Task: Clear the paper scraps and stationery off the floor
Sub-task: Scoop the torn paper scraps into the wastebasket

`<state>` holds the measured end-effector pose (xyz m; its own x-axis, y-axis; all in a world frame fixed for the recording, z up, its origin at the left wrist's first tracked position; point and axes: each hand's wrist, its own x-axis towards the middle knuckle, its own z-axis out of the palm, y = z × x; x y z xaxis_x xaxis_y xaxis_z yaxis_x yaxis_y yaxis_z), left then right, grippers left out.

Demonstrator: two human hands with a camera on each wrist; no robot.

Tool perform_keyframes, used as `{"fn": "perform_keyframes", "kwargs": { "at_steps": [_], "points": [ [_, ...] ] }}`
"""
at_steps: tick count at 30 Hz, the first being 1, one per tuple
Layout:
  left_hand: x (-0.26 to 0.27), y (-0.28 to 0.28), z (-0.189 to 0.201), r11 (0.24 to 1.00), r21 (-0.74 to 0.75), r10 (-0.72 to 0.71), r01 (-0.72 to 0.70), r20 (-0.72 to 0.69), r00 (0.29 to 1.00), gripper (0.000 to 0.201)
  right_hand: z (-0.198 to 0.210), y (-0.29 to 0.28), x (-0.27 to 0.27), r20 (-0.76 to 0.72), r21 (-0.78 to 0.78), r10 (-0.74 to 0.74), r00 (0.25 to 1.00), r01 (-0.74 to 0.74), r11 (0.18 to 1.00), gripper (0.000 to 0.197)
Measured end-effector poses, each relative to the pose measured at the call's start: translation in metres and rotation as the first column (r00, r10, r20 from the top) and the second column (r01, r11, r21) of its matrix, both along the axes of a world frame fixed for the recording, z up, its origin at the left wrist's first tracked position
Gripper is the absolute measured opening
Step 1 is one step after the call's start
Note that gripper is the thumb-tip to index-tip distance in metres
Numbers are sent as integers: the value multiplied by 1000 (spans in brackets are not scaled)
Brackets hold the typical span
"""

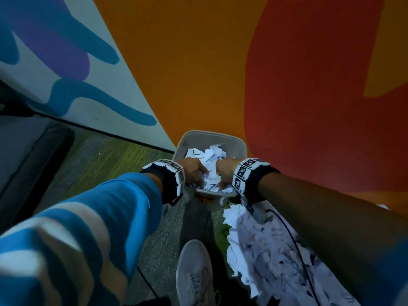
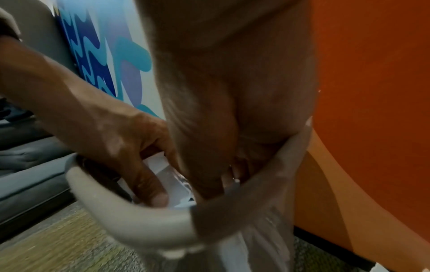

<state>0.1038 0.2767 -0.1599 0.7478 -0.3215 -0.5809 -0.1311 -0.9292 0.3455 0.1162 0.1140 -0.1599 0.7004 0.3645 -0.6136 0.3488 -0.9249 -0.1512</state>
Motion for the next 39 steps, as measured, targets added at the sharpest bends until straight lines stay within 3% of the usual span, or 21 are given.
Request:
{"fn": "perform_keyframes", "kwargs": {
  "at_steps": [4, 6, 11, 15, 19, 22, 25, 30, 34, 37, 39],
  "points": [
    [3, -6, 4, 1000, -20, 7, -8, -45, 999, 41, 7, 3, 2, -8, -56, 31, 999, -32, 998, 34],
    [11, -3, 16, 1000, -18, -2, 3, 23, 1000, 36, 27, -2, 7, -49, 1, 15, 999, -15, 1000, 62],
    [24, -12, 57, 998, -42, 44, -36, 206, 978, 33, 85, -34, 14, -55, 240, -33, 998, 45, 970, 76],
    [26, -45, 80, 997, -68, -7, 27, 274, 962, 22, 120, -76, 6, -44, 281, -79, 996, 88, 956, 63],
    [20, -110, 90, 978, -135, -121, 162, 269, 956, 12, 123, -138, -6, -57, 248, -142, 988, 152, 957, 49],
    [10, -167, 81, 952, -169, -219, 255, 204, 954, 10, 103, -193, -17, -87, 157, -194, 977, 206, 966, 34],
    [0, -214, 49, 934, -205, -284, 293, 75, 956, 14, 66, -246, -30, -146, 85, -299, 943, 313, 946, 40],
    [-8, -255, -33, 930, 19, -366, 366, -31, 930, 62, -8, -318, -55, -268, 5, -533, 802, 555, 832, 59],
    [-1, -258, -93, 978, 23, -207, 209, -75, 975, 92, -56, -356, -61, -148, -33, -525, 838, 526, 850, 73],
    [1, -260, -128, 999, 34, -29, 30, -33, 999, 116, -97, -365, -59, -124, -13, -483, 867, 485, 874, 97],
    [-1, -263, -149, 995, 89, 36, -34, -13, 999, 120, -124, -364, -58, -137, -1, -517, 845, 522, 853, 114]
  ]
}}
